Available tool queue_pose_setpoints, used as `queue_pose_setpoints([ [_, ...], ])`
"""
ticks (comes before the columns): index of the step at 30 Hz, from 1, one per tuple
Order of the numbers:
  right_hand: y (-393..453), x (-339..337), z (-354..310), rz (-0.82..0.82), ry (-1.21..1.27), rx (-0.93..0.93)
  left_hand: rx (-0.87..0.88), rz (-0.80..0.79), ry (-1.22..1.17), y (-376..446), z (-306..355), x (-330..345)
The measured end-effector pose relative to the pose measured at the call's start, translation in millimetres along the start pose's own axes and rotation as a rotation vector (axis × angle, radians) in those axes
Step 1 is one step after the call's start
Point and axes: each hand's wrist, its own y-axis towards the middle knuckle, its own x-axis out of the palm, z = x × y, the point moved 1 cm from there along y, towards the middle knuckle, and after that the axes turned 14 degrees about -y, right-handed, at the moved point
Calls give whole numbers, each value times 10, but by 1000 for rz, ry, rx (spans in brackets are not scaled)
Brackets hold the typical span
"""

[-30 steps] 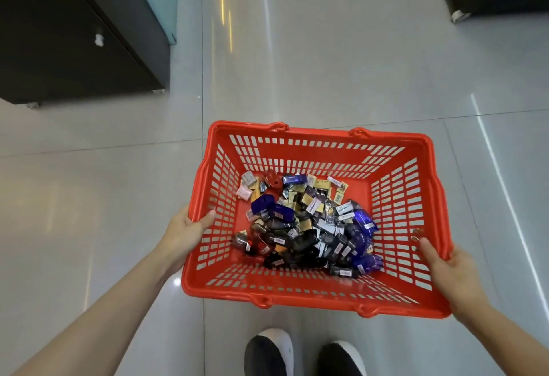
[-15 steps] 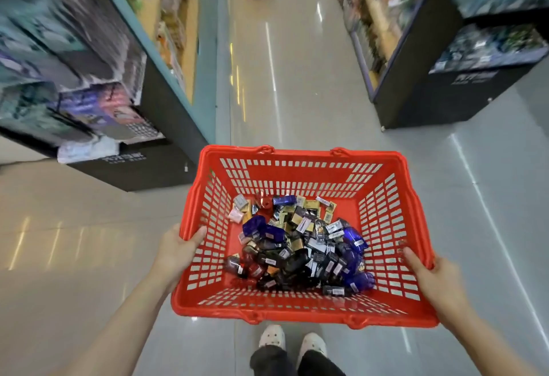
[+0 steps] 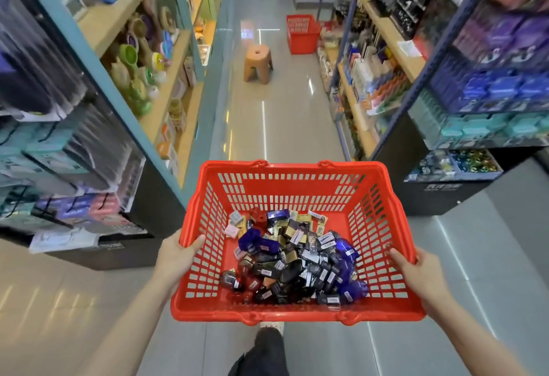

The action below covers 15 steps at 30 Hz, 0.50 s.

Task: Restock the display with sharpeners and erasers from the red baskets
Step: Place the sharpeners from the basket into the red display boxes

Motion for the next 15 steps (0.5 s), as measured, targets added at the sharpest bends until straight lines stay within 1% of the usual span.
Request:
queue_pose_setpoints([
  [5, 876, -207, -753, 81, 25, -5, 36, -41, 25, 1031, 775, 617],
  [10, 1924, -311, -1327, 113, 44, 35, 137, -58, 66, 1983, 1464, 1377],
  [12, 2445, -335, -1571, 117, 35, 34, 142, -57, 86, 2419, 1679, 1689],
  [15, 3272, -386, -1964, 182, -28, -22, 118, -48, 63, 3046, 1945, 2120],
])
